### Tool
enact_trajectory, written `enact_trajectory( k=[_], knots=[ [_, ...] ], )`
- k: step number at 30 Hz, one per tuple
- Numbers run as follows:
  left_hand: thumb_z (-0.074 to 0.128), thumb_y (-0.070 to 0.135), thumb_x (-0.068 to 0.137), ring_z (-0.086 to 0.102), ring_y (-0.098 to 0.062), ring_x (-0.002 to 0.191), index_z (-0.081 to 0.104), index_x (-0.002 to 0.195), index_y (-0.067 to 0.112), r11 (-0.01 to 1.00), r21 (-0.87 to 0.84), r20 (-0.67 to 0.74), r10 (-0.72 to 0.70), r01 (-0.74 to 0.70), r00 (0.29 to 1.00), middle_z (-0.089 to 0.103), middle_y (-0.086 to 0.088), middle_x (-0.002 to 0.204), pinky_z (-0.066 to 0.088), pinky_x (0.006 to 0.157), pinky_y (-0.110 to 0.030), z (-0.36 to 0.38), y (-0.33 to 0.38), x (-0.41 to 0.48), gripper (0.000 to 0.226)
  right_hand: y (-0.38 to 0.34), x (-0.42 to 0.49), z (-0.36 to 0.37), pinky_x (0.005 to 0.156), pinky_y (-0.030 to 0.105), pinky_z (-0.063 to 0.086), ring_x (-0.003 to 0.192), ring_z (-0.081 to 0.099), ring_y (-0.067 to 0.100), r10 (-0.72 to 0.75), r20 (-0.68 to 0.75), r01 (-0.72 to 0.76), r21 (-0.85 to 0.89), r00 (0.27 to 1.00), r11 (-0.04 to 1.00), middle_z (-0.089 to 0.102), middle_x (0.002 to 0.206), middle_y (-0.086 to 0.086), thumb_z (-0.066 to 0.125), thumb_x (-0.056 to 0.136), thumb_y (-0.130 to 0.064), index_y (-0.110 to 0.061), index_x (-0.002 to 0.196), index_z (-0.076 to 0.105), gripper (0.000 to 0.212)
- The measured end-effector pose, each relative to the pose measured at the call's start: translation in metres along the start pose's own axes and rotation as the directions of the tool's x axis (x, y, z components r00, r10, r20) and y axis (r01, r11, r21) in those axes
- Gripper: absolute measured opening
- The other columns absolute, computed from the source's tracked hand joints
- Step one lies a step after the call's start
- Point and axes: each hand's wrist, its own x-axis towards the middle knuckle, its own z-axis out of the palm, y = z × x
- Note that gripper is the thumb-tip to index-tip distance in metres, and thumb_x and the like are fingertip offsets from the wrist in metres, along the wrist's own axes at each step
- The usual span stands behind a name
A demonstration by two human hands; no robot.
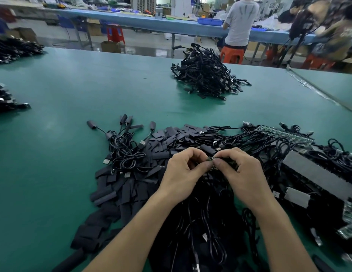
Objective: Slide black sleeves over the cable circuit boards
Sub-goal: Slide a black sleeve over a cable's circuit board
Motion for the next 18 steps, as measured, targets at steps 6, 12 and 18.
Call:
enact_trajectory(
  k=[6,12,18],
  knots=[
    [0.074,0.019,0.09,0.058,-0.008,0.071,0.073,0.087,0.018,0.998,-0.06,0.049,-0.027,0.03,0.998,0.069,0.002,0.077,0.052,0.072,-0.033,-0.001,0.003,0.0,0.003,0.014,0.005,-0.002,0.079,0.019,0.05,0.087,0.067,0.008,0.07,0.071,-0.081,0.167,0.995,0.983,0.072,0.088,-0.012,0.072,0.088,-0.014,-0.031,0.088,0.071,0.016],
    [0.074,0.018,0.09,0.065,-0.009,0.077,0.075,0.086,0.019,0.993,-0.086,0.059,-0.076,0.081,0.995,0.074,-0.001,0.082,0.055,0.078,-0.034,-0.001,0.001,0.003,0.004,0.021,0.008,0.004,0.076,0.025,0.053,0.08,0.067,0.011,0.153,0.143,-0.197,0.374,0.978,0.906,0.073,0.083,-0.001,0.071,0.087,-0.016,-0.03,0.084,0.076,0.015],
    [0.076,0.016,0.088,0.068,-0.01,0.076,0.077,0.086,0.013,0.98,-0.141,0.047,-0.138,0.144,0.989,0.077,-0.005,0.083,0.056,0.076,-0.024,0.0,0.002,0.008,0.004,0.021,0.009,0.005,0.072,0.024,0.055,0.078,0.068,0.013,0.231,0.206,-0.307,0.544,0.951,0.781,0.073,0.081,0.004,0.072,0.077,-0.027,-0.021,0.083,0.078,0.01]
  ],
)
